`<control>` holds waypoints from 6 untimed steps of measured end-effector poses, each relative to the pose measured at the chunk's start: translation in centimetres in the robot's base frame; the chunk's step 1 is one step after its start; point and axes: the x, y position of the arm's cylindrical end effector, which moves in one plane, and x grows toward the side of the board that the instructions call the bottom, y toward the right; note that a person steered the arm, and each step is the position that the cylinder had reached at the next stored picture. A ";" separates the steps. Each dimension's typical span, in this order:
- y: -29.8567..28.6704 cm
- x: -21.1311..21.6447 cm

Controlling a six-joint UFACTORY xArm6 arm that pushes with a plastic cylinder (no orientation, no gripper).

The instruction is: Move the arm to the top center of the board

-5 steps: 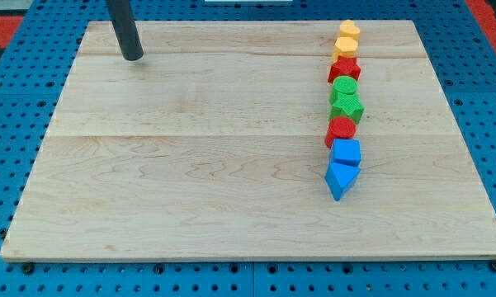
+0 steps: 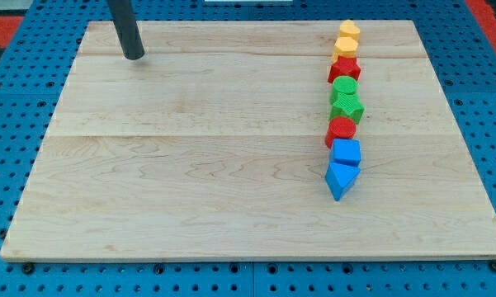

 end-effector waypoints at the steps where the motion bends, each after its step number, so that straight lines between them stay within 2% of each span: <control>1: 3.8 -1.9; 2: 8.9 -4.7; 3: 8.9 -5.3; 5: 19.2 -8.4; 6: 24.3 -8.3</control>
